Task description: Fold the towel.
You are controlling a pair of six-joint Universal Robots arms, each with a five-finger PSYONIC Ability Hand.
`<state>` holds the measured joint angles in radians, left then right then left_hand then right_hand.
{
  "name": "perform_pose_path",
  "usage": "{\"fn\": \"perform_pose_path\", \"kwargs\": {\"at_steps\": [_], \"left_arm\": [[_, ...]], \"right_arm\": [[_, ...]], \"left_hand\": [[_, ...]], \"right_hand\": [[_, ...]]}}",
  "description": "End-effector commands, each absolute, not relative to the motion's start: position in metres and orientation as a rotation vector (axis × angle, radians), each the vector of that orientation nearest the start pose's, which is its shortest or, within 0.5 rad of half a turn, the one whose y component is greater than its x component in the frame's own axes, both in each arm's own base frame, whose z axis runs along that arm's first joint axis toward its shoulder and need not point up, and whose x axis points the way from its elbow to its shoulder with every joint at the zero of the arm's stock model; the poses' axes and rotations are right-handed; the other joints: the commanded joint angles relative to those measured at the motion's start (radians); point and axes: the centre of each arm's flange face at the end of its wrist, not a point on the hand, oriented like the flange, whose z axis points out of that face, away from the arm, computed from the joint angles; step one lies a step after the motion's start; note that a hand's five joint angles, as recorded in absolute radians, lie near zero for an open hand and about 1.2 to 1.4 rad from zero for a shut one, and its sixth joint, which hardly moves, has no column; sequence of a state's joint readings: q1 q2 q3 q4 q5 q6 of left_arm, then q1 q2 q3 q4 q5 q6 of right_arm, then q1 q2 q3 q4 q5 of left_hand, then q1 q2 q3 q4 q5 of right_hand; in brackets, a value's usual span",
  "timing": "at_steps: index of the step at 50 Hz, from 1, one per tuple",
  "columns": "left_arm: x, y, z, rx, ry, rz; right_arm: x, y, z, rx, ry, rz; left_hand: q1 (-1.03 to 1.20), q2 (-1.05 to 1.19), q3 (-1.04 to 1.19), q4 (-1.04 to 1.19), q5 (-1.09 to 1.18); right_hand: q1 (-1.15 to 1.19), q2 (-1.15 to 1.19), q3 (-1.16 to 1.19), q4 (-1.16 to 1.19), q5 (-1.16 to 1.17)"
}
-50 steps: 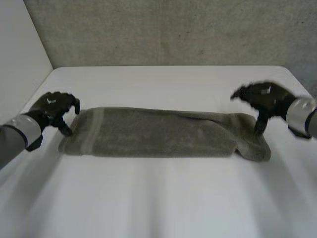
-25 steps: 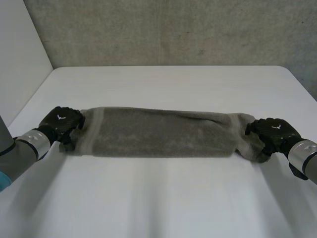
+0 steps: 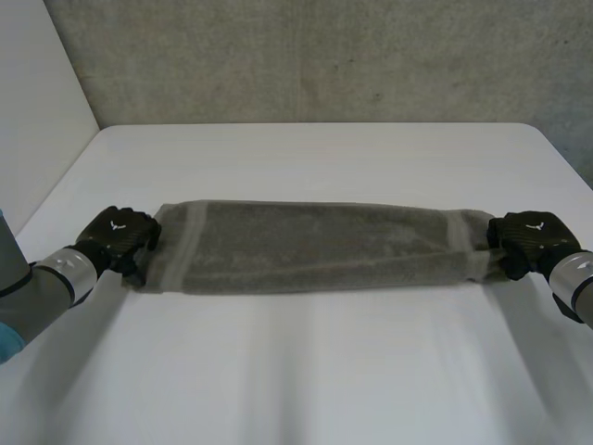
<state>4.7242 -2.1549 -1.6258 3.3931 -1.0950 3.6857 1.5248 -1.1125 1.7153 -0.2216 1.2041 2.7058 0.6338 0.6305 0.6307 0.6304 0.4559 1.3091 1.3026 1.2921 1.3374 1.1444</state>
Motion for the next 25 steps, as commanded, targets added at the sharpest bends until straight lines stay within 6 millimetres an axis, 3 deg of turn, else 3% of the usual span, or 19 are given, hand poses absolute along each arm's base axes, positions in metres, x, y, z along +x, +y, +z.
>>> {"fn": "perform_pose_path", "kwargs": {"at_steps": [1, 9, 15, 17, 19, 20, 22, 25], "left_arm": [[-0.171, -0.349, 0.119, 1.1, 2.398, -1.853], [-0.173, -0.34, 0.125, 1.099, 2.407, -1.855], [-0.175, -0.333, 0.134, 1.1, 2.398, -1.869], [-0.177, -0.329, 0.137, 1.105, 2.395, -1.876], [-0.177, -0.328, 0.139, 1.099, 2.398, -1.881], [-0.177, -0.328, 0.139, 1.099, 2.398, -1.881], [-0.175, -0.327, 0.147, 1.071, 2.392, -1.911], [-0.174, -0.328, 0.161, 1.013, 2.395, -1.97]], "right_arm": [[0.148, -0.333, 0.133, -0.834, 2.428, -1.799], [0.146, -0.341, 0.141, -0.869, 2.413, -1.84], [0.136, -0.35, 0.144, -0.917, 2.443, -1.88], [0.127, -0.355, 0.146, -0.934, 2.463, -1.91], [0.09, -0.372, 0.155, -0.938, 2.55, -1.987], [0.09, -0.372, 0.155, -0.938, 2.551, -1.987], [0.062, -0.386, 0.166, -0.983, 2.618, -2.053], [0.056, -0.396, 0.181, -1.036, 2.63, -2.093]], "left_hand": [[0.023, 0.026, 0.026, 0.026, 0.026], [-0.009, -0.006, -0.006, -0.006, -0.006], [-0.174, -0.17, -0.171, -0.17, -0.17], [-0.244, -0.241, -0.241, -0.24, -0.24], [-0.256, -0.253, -0.253, -0.252, -0.252], [-0.256, -0.253, -0.253, -0.252, -0.253], [-0.276, -0.273, -0.273, -0.273, -0.273], [-0.285, -0.282, -0.282, -0.282, -0.282]], "right_hand": [[0.087, 0.094, 0.104, 0.059, 0.077], [0.087, 0.094, 0.104, 0.059, 0.077], [0.087, 0.094, 0.104, 0.059, 0.077], [0.087, 0.094, 0.104, 0.059, 0.077], [0.087, 0.094, 0.104, 0.059, 0.077], [0.087, 0.094, 0.104, 0.059, 0.077], [0.087, 0.094, 0.104, 0.059, 0.077], [0.087, 0.094, 0.104, 0.059, 0.077]]}}
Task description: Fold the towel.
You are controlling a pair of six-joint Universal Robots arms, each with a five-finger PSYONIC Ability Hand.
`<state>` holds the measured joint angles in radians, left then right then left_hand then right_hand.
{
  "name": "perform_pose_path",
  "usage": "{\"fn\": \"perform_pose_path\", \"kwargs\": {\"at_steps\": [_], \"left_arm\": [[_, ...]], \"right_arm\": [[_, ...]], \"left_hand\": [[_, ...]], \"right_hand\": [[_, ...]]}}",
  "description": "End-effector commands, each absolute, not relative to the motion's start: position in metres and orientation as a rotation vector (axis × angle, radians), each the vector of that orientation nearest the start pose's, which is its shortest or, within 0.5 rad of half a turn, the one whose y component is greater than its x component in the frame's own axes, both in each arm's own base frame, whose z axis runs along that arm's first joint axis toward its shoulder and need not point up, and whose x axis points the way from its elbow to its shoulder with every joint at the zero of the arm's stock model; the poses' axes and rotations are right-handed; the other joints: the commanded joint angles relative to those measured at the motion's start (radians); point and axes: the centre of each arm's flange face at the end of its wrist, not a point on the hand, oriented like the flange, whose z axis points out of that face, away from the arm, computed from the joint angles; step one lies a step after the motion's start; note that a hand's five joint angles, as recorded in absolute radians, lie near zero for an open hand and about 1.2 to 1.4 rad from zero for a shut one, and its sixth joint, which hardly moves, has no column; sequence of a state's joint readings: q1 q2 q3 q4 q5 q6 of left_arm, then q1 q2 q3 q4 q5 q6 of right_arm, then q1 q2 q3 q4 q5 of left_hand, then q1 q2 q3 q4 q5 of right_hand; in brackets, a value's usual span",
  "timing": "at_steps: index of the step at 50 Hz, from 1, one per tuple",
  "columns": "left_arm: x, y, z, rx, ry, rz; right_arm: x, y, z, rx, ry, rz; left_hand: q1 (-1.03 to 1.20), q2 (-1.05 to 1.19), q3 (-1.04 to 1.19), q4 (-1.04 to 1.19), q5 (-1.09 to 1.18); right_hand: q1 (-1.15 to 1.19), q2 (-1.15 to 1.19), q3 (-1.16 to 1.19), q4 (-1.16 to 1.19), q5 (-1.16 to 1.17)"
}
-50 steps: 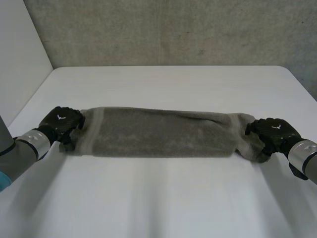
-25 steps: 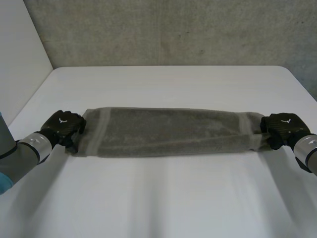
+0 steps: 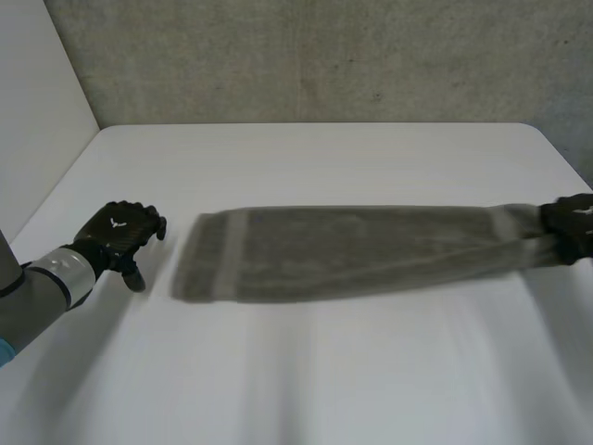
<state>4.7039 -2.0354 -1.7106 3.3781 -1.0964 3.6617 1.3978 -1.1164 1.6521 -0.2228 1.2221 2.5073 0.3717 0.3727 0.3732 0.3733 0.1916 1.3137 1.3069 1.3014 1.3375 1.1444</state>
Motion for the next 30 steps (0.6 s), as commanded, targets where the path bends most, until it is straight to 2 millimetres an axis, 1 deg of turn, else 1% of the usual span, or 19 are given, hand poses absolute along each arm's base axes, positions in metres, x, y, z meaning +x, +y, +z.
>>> {"fn": "perform_pose_path", "kwargs": {"at_steps": [1, 4, 6, 7, 9, 10, 12, 13, 14, 15, 16, 17, 18, 20, 26, 27, 28, 29, 30], "left_arm": [[-0.174, -0.328, 0.168, 0.979, 2.403, -2.001], [-0.174, -0.329, 0.173, 0.948, 2.413, -2.03], [-0.175, -0.332, 0.182, 0.901, 2.422, -2.078], [-0.175, -0.332, 0.182, 0.9, 2.422, -2.079], [-0.177, -0.333, 0.193, 0.875, 2.408, -2.124], [-0.177, -0.333, 0.193, 0.875, 2.408, -2.125], [-0.179, -0.332, 0.199, 0.86, 2.407, -2.152], [-0.179, -0.332, 0.199, 0.86, 2.407, -2.152], [-0.181, -0.331, 0.201, 0.86, 2.409, -2.163], [-0.181, -0.331, 0.201, 0.86, 2.409, -2.163], [-0.183, -0.33, 0.202, 0.861, 2.413, -2.17], [-0.186, -0.328, 0.202, 0.871, 2.415, -2.176], [-0.186, -0.328, 0.202, 0.871, 2.415, -2.176], [-0.19, -0.324, 0.202, 0.89, 2.419, -2.179], [-0.192, -0.321, 0.2, 0.896, 2.429, -2.169], [-0.192, -0.321, 0.199, 0.896, 2.431, -2.167], [-0.192, -0.321, 0.198, 0.898, 2.435, -2.165], [-0.192, -0.321, 0.198, 0.898, 2.435, -2.165], [-0.193, -0.32, 0.197, 0.902, 2.441, -2.16]], "right_arm": [[0.058, -0.4, 0.19, -1.03, 2.626, -2.102], [0.064, -0.403, 0.199, -1.027, 2.611, -2.115], [0.101, -0.401, 0.219, -1.054, 2.496, -2.141], [0.101, -0.401, 0.219, -1.054, 2.495, -2.141], [0.163, -0.385, 0.238, -1.103, 2.297, -2.158], [0.164, -0.385, 0.238, -1.103, 2.296, -2.158], [0.224, -0.358, 0.249, -1.159, 2.113, -2.138], [0.225, -0.357, 0.249, -1.159, 2.112, -2.138], [0.254, -0.339, 0.25, -1.2, 2.024, -2.11], [0.255, -0.338, 0.25, -1.2, 2.023, -2.11], [0.284, -0.317, 0.25, -1.251, 1.936, -2.079], [0.313, -0.294, 0.246, -1.309, 1.844, -2.043], [0.313, -0.294, 0.246, -1.309, 1.843, -2.043], [0.359, -0.255, 0.223, -1.405, 1.699, -1.953], [0.4, -0.217, 0.19, -1.5, 1.573, -1.853], [0.405, -0.214, 0.177, -1.524, 1.582, -1.823], [0.409, -0.215, 0.164, -1.551, 1.61, -1.793], [0.409, -0.215, 0.163, -1.552, 1.61, -1.793], [0.41, -0.213, 0.153, -1.589, 1.627, -1.759]], "left_hand": [[-0.023, -0.024, -0.025, -0.025, -0.018], [-0.023, -0.024, -0.025, -0.025, -0.018], [-0.02, -0.021, -0.022, -0.022, -0.015], [-0.02, -0.021, -0.022, -0.022, -0.015], [-0.02, -0.021, -0.022, -0.022, -0.015], [-0.02, -0.021, -0.022, -0.022, -0.015], [-0.02, -0.021, -0.022, -0.022, -0.015], [-0.02, -0.021, -0.022, -0.022, -0.015], [-0.017, -0.018, -0.019, -0.019, -0.012], [-0.017, -0.018, -0.019, -0.019, -0.012], [-0.017, -0.018, -0.019, -0.019, -0.012], [-0.017, -0.018, -0.019, -0.019, -0.012], [-0.017, -0.018, -0.019, -0.019, -0.012], [-0.017, -0.018, -0.019, -0.019, -0.012], [-0.017, -0.018, -0.019, -0.019, -0.012], [-0.02, -0.021, -0.022, -0.022, -0.015], [-0.02, -0.021, -0.022, -0.022, -0.015], [-0.02, -0.021, -0.022, -0.022, -0.015], [-0.02, -0.021, -0.022, -0.022, -0.015]], "right_hand": [[0.083, 0.089, 0.095, 0.059, 0.077], [0.083, 0.089, 0.095, 0.059, 0.077], [0.083, 0.089, 0.095, 0.059, 0.077], [0.083, 0.089, 0.095, 0.059, 0.077], [0.083, 0.089, 0.095, 0.059, 0.077], [0.083, 0.089, 0.095, 0.059, 0.077], [0.083, 0.089, 0.095, 0.059, 0.077], [0.083, 0.089, 0.095, 0.059, 0.077], [0.083, 0.089, 0.095, 0.059, 0.077], [0.083, 0.089, 0.095, 0.059, 0.077], [0.083, 0.089, 0.095, 0.059, 0.077], [0.083, 0.089, 0.095, 0.059, 0.077], [0.083, 0.089, 0.095, 0.059, 0.077], [0.083, 0.089, 0.095, 0.059, 0.077], [0.083, 0.089, 0.095, 0.059, 0.077], [-0.07, -0.064, -0.058, -0.094, -0.076], [-0.546, -0.539, -0.533, -0.57, -0.551], [-0.55, -0.544, -0.538, -0.574, -0.556], [-0.966, -0.959, -0.954, -0.99, -0.971]]}}
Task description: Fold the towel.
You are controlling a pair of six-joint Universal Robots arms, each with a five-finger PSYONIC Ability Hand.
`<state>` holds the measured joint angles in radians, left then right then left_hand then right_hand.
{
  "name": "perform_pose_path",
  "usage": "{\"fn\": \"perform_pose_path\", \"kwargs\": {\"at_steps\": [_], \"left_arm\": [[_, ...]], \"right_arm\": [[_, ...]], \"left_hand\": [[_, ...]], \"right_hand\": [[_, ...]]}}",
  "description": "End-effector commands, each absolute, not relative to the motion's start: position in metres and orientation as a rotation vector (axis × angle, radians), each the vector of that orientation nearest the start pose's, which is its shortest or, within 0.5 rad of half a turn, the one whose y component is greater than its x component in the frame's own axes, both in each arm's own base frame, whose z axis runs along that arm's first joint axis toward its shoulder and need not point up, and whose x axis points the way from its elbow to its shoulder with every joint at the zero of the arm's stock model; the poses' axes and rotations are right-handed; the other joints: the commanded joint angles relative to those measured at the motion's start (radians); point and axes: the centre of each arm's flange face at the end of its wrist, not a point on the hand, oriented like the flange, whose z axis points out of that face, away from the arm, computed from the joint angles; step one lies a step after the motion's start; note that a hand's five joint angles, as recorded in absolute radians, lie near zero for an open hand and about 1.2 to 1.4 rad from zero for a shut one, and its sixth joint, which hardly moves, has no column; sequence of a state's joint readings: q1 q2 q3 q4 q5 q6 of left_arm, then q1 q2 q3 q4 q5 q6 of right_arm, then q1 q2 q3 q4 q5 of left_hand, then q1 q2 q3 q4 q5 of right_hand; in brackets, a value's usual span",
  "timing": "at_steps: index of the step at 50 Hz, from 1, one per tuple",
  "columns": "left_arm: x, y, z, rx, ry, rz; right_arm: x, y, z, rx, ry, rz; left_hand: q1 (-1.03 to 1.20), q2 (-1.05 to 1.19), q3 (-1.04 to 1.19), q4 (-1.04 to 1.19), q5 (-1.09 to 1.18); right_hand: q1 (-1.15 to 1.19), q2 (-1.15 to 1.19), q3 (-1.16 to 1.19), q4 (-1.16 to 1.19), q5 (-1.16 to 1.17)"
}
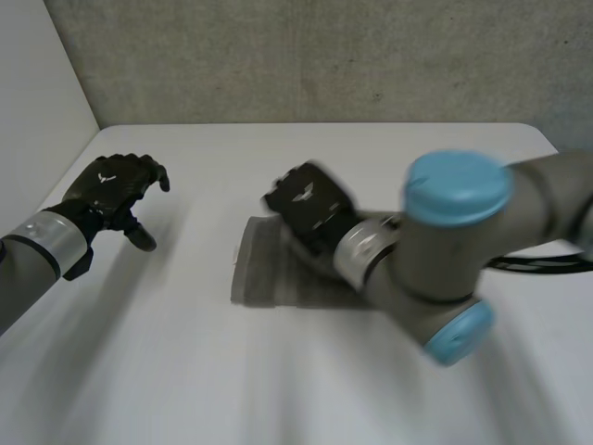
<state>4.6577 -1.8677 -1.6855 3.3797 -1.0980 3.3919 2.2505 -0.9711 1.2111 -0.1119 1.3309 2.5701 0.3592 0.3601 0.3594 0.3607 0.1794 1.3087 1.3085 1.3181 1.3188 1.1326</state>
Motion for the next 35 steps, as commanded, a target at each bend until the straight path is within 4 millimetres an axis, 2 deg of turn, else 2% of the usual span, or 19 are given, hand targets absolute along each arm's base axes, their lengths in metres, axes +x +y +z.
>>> {"fn": "perform_pose_path", "kwargs": {"at_steps": [1, 2, 7, 8, 9, 11, 12, 14, 15, 17, 18, 20, 21, 23, 26, 28, 29, 31, 35], "left_arm": [[-0.193, -0.32, 0.197, 0.902, 2.442, -2.16], [-0.195, -0.319, 0.196, 0.91, 2.448, -2.157], [-0.2, -0.316, 0.193, 0.934, 2.46, -2.153], [-0.2, -0.316, 0.193, 0.934, 2.456, -2.157], [-0.2, -0.316, 0.193, 0.934, 2.456, -2.157], [-0.202, -0.315, 0.194, 0.939, 2.454, -2.162], [-0.202, -0.315, 0.194, 0.939, 2.454, -2.162], [-0.209, -0.312, 0.196, 0.971, 2.449, -2.175], [-0.209, -0.312, 0.196, 0.971, 2.449, -2.175], [-0.218, -0.306, 0.197, 1.012, 2.447, -2.188], [-0.218, -0.306, 0.197, 1.012, 2.447, -2.188], [-0.226, -0.299, 0.196, 1.053, 2.455, -2.19], [-0.226, -0.299, 0.196, 1.053, 2.455, -2.19], [-0.236, -0.289, 0.195, 1.105, 2.466, -2.189], [-0.242, -0.282, 0.193, 1.136, 2.476, -2.182], [-0.248, -0.271, 0.189, 1.182, 2.5, -2.163], [-0.248, -0.271, 0.189, 1.182, 2.5, -2.163], [-0.25, -0.267, 0.187, 1.196, 2.51, -2.155], [-0.251, -0.265, 0.186, 1.205, 2.512, -2.152]], "right_arm": [[0.41, -0.213, 0.153, -1.589, 1.627, -1.758], [0.409, -0.213, 0.146, -1.622, 1.642, -1.73], [0.402, -0.215, 0.154, -1.627, 1.675, -1.705], [0.399, -0.217, 0.165, -1.593, 1.678, -1.723], [0.399, -0.217, 0.165, -1.593, 1.678, -1.723], [0.383, -0.229, 0.196, -1.461, 1.707, -1.77], [0.383, -0.229, 0.196, -1.461, 1.707, -1.771], [0.359, -0.242, 0.22, -1.325, 1.76, -1.808], [0.359, -0.242, 0.22, -1.325, 1.761, -1.809], [0.337, -0.246, 0.231, -1.242, 1.803, -1.806], [0.337, -0.246, 0.231, -1.241, 1.804, -1.806], [0.312, -0.253, 0.222, -1.192, 1.902, -1.775], [0.312, -0.253, 0.222, -1.191, 1.903, -1.774], [0.288, -0.254, 0.203, -1.169, 2.015, -1.709], [0.279, -0.252, 0.195, -1.168, 2.043, -1.682], [0.261, -0.25, 0.176, -1.166, 2.107, -1.632], [0.261, -0.25, 0.176, -1.166, 2.107, -1.632], [0.244, -0.252, 0.16, -1.171, 2.164, -1.629], [0.234, -0.255, 0.151, -1.196, 2.183, -1.671]], "left_hand": [[-0.008, -0.009, -0.008, -0.009, -0.002], [-0.008, -0.009, -0.008, -0.009, -0.002], [-0.008, -0.009, -0.008, -0.009, -0.002], [-0.008, -0.009, -0.008, -0.009, -0.002], [-0.008, -0.009, -0.008, -0.009, -0.002], [-0.008, -0.009, -0.008, -0.009, -0.002], [-0.008, -0.009, -0.008, -0.009, -0.002], [-0.008, -0.009, -0.008, -0.009, -0.002], [-0.008, -0.009, -0.008, -0.009, -0.002], [-0.008, -0.009, -0.008, -0.009, -0.002], [-0.008, -0.009, -0.008, -0.009, -0.002], [-0.008, -0.009, -0.008, -0.009, -0.002], [-0.008, -0.009, -0.008, -0.009, -0.002], [-0.005, -0.006, -0.005, -0.006, 0.001], [-0.005, -0.006, -0.005, -0.006, 0.001], [-0.005, -0.006, -0.005, -0.006, 0.001], [-0.005, -0.006, -0.005, -0.006, 0.001], [-0.005, -0.006, -0.005, -0.006, 0.001], [-0.005, -0.006, -0.005, -0.006, 0.001]], "right_hand": [[-0.965, -0.965, -0.975, -0.975, -0.964], [-1.114, -1.113, -1.123, -1.124, -1.112], [-1.134, -1.134, -1.144, -1.144, -1.133], [-1.134, -1.134, -1.144, -1.144, -1.133], [-1.134, -1.134, -1.144, -1.144, -1.133], [-1.134, -1.134, -1.144, -1.144, -1.133], [-1.134, -1.134, -1.144, -1.144, -1.133], [-1.134, -1.134, -1.144, -1.144, -1.133], [-1.134, -1.134, -1.144, -1.144, -1.133], [-1.133, -1.133, -1.142, -1.143, -1.131], [-1.133, -1.132, -1.142, -1.143, -1.131], [-1.095, -1.095, -1.104, -1.105, -1.093], [-1.095, -1.094, -1.104, -1.105, -1.093], [-1.057, -1.056, -1.066, -1.067, -1.055], [-1.027, -1.027, -1.036, -1.037, -1.025], [-0.989, -0.989, -0.998, -0.999, -0.987], [-0.989, -0.989, -0.998, -0.999, -0.987], [-0.954, -0.954, -0.963, -0.964, -0.952], [-0.84, -0.84, -0.849, -0.85, -0.838]]}}
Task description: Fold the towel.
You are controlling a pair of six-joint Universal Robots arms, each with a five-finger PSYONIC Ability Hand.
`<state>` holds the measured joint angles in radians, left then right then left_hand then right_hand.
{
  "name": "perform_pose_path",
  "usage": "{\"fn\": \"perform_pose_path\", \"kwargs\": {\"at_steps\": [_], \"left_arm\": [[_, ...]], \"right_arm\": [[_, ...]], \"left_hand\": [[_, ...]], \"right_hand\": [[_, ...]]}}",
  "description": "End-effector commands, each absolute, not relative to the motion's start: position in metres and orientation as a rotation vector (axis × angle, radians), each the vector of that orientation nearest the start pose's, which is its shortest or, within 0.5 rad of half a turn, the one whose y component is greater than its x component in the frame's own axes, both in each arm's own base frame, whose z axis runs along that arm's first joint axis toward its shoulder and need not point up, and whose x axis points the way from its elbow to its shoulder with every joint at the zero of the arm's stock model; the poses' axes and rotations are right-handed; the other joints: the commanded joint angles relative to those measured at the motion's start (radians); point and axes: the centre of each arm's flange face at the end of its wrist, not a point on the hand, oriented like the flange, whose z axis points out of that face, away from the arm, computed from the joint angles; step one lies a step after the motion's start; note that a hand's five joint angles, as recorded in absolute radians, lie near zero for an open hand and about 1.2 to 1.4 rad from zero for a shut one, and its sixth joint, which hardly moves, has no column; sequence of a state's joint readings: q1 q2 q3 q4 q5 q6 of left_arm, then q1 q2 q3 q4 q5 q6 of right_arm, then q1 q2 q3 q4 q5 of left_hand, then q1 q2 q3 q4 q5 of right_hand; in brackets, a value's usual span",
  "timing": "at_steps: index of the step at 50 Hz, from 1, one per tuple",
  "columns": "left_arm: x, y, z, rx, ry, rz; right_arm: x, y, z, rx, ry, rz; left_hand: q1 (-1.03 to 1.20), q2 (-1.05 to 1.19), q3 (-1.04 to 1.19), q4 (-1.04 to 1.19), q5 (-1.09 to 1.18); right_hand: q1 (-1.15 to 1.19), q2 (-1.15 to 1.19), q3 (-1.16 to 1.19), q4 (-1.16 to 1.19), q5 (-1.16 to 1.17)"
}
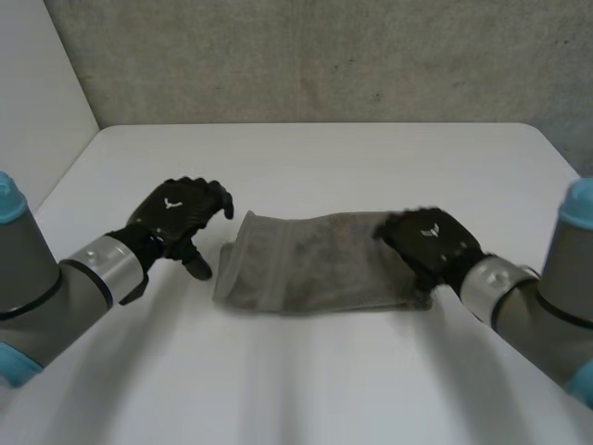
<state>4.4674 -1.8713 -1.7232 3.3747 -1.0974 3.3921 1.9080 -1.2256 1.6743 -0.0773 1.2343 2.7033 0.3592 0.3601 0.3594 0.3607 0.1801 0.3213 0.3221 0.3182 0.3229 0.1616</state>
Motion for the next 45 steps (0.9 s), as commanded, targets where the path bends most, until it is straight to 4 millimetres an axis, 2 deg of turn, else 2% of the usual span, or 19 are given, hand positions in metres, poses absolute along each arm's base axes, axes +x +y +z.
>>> {"fn": "perform_pose_path", "kwargs": {"at_steps": [1, 6, 8, 11, 14, 16, 27, 36, 39, 41, 42, 43, 44, 45], "left_arm": [[-0.252, -0.266, 0.186, 1.205, 2.51, -2.154], [-0.252, -0.266, 0.186, 1.205, 2.51, -2.154], [-0.251, -0.266, 0.185, 1.201, 2.513, -2.152], [-0.251, -0.266, 0.185, 1.201, 2.513, -2.152], [-0.251, -0.266, 0.185, 1.2, 2.515, -2.152], [-0.251, -0.266, 0.185, 1.2, 2.515, -2.152], [-0.251, -0.265, 0.184, 1.2, 2.521, -2.146], [-0.251, -0.265, 0.184, 1.2, 2.523, -2.147], [-0.251, -0.265, 0.184, 1.198, 2.523, -2.146], [-0.251, -0.264, 0.184, 1.2, 2.525, -2.145], [-0.251, -0.264, 0.184, 1.2, 2.525, -2.145], [-0.251, -0.264, 0.184, 1.2, 2.525, -2.145], [-0.251, -0.264, 0.184, 1.2, 2.525, -2.145], [-0.251, -0.264, 0.184, 1.199, 2.525, -2.144]], "right_arm": [[0.231, -0.256, 0.147, -1.21, 2.185, -1.694], [0.227, -0.258, 0.139, -1.234, 2.185, -1.722], [0.227, -0.261, 0.126, -1.232, 2.211, -1.679], [0.228, -0.263, 0.122, -1.219, 2.217, -1.666], [0.229, -0.264, 0.123, -1.211, 2.213, -1.671], [0.232, -0.264, 0.124, -1.208, 2.194, -1.684], [0.233, -0.267, 0.127, -1.09, 2.197, -1.673], [0.234, -0.271, 0.124, -1.068, 2.186, -1.692], [0.235, -0.274, 0.119, -1.068, 2.189, -1.69], [0.235, -0.276, 0.117, -1.069, 2.193, -1.686], [0.235, -0.276, 0.117, -1.069, 2.193, -1.686], [0.235, -0.277, 0.117, -1.071, 2.194, -1.69], [0.235, -0.277, 0.117, -1.071, 2.194, -1.69], [0.233, -0.279, 0.117, -1.066, 2.203, -1.698]], "left_hand": [[-0.005, -0.006, -0.005, -0.006, 0.0], [-0.005, -0.006, -0.005, -0.006, 0.0], [-0.005, -0.006, -0.005, -0.006, 0.0], [-0.005, -0.006, -0.005, -0.006, 0.0], [-0.005, -0.006, -0.005, -0.006, 0.0], [-0.005, -0.006, -0.005, -0.006, 0.0], [-0.005, -0.006, -0.005, -0.006, 0.0], [-0.005, -0.006, -0.005, -0.006, 0.0], [-0.005, -0.006, -0.005, -0.006, 0.0], [-0.005, -0.006, -0.005, -0.006, 0.0], [-0.005, -0.006, -0.005, -0.006, 0.0], [-0.005, -0.006, -0.005, -0.006, 0.0], [-0.005, -0.006, -0.005, -0.006, 0.0], [-0.005, -0.006, -0.005, -0.006, 0.0]], "right_hand": [[0.201, 0.2, 0.204, 0.199, 0.186], [0.272, 0.271, 0.275, 0.27, 0.257], [0.339, 0.338, 0.342, 0.337, 0.324], [0.389, 0.388, 0.392, 0.387, 0.374], [0.392, 0.391, 0.395, 0.39, 0.377], [0.477, 0.476, 0.48, 0.475, 0.462], [0.445, 0.444, 0.448, 0.443, 0.43], [0.474, 0.473, 0.477, 0.473, 0.459], [0.583, 0.582, 0.586, 0.581, 0.568], [0.799, 0.798, 0.802, 0.797, 0.784], [0.8, 0.799, 0.803, 0.798, 0.785], [0.974, 0.974, 0.978, 0.973, 0.96], [0.976, 0.975, 0.979, 0.975, 0.961], [1.074, 1.073, 1.077, 1.072, 1.059]]}}
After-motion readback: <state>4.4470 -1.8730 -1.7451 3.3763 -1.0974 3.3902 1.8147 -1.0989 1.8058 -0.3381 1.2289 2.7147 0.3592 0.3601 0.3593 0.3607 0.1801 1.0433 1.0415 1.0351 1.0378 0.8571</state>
